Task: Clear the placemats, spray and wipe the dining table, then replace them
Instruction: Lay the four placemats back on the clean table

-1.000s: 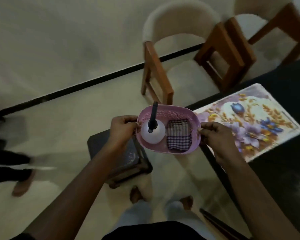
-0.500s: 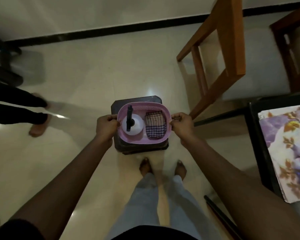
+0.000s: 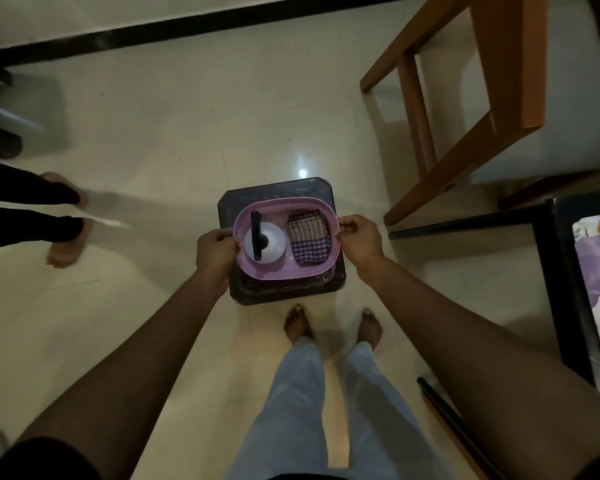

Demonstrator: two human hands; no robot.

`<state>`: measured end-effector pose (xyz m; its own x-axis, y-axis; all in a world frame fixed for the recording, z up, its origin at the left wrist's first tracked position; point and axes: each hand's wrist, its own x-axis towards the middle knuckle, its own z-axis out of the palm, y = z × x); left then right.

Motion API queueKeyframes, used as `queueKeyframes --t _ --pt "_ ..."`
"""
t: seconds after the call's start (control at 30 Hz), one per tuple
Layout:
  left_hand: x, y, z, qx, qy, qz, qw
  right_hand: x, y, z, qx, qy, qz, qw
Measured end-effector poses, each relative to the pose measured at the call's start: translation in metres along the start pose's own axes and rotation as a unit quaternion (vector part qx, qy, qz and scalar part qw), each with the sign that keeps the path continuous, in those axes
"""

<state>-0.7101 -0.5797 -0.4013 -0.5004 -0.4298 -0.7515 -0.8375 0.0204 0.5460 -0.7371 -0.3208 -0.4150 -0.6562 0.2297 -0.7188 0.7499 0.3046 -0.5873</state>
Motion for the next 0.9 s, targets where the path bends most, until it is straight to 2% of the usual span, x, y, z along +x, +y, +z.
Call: queueKeyframes --t 0.07,0.13,0.2,0.3,0.37,0.47,0.63,0.77,0.9 --pt "-0.007 0.006 0.004 -0.014 0.024 0.000 1.000 -0.009 -0.003 -0.010 0.014 -0.023 0.001 1.000" --pt "-0.016 0.019 0.007 0.014 0.095 0.031 0.995 -0.026 -0.006 -0.027 0.042 -0.033 -0.003 0.999" --pt "-0.029 0.039 0.012 0.032 0.172 0.119 0.977 -0.047 -0.004 -0.046 0.076 -0.035 -0.014 0.996" --pt "-0.071 0.071 0.042 0.035 0.194 0.290 0.936 -0.093 0.015 -0.095 0.096 -0.004 -0.028 0.995" --pt "-0.110 0.090 0.070 0.050 0.147 0.364 0.918 -0.125 0.031 -0.132 0.090 0.043 -0.042 0.994" --pt "-0.173 0.116 0.132 0.086 -0.002 0.436 0.896 -0.175 0.062 -0.195 0.126 0.125 -0.021 0.984" --pt "-0.268 0.135 0.239 0.151 -0.212 0.468 0.845 -0.231 0.119 -0.289 0.230 0.255 0.012 0.939" --pt "-0.323 0.143 0.317 0.254 -0.297 0.462 0.796 -0.256 0.158 -0.347 0.319 0.328 0.055 0.887" --pt "-0.351 0.139 0.373 0.368 -0.325 0.452 0.745 -0.261 0.193 -0.379 0.385 0.358 0.085 0.846"
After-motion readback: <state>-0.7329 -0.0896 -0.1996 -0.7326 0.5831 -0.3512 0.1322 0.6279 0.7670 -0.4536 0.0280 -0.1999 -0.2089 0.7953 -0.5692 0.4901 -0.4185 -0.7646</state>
